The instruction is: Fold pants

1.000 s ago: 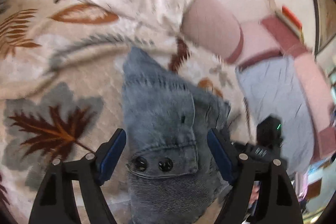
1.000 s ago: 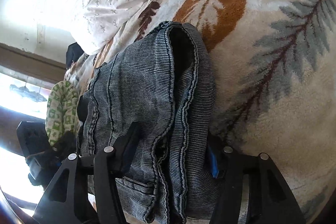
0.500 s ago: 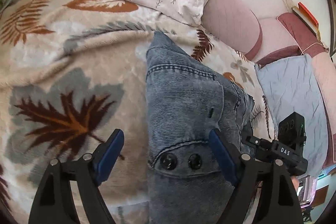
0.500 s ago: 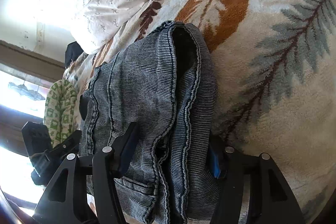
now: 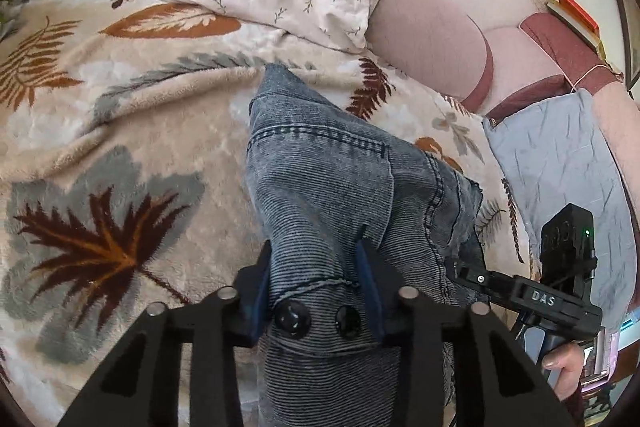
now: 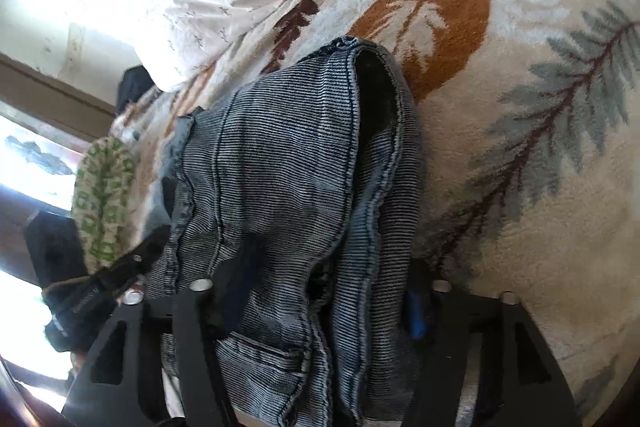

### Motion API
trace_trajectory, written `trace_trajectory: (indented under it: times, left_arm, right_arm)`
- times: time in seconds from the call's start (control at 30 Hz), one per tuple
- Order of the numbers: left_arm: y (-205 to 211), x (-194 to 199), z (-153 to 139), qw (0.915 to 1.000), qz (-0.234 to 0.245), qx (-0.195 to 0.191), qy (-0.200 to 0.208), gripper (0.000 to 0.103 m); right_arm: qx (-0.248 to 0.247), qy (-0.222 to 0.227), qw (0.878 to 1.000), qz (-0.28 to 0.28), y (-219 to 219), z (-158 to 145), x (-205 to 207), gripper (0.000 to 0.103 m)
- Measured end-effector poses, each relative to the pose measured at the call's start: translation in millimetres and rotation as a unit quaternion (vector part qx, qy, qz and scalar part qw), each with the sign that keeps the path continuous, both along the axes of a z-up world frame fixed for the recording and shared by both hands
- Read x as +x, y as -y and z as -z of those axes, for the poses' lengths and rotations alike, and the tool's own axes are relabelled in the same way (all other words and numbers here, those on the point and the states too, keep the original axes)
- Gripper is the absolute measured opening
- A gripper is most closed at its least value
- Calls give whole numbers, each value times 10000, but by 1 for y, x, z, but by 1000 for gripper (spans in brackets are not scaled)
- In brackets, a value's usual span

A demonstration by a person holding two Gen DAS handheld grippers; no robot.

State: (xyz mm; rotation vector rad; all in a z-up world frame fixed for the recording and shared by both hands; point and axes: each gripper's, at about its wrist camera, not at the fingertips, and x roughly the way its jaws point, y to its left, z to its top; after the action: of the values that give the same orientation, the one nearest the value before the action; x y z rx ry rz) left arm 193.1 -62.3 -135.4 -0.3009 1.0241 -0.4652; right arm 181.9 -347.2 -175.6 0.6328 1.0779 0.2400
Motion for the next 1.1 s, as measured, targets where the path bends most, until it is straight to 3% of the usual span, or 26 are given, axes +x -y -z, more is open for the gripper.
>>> trace_trajectory:
  times: [0.2, 0.47, 0.73, 0.97, 1.1]
  left_arm:
    - [1, -6, -12, 9998, 57, 36, 192, 33]
    - [-22, -11, -34, 9990, -138, 31, 419, 33]
    - [-72, -17, -59, 9951, -513, 88, 843, 33]
    - [-73, -3, -47, 9957, -537, 202, 732, 33]
    - [-51, 4, -29, 9964, -410, 362, 655, 33]
  right_arm:
    - [-22, 33, 10000, 27, -1, -5, 0, 30]
    - [-161, 290, 9993, -157, -28, -28, 0, 27]
    - [-214, 954, 9944, -412, -76, -61, 6, 26]
    - [-636, 1220, 9897, -406, -99, -68, 13, 26]
    - [-852, 1060, 9904, -228, -88, -59, 15, 26]
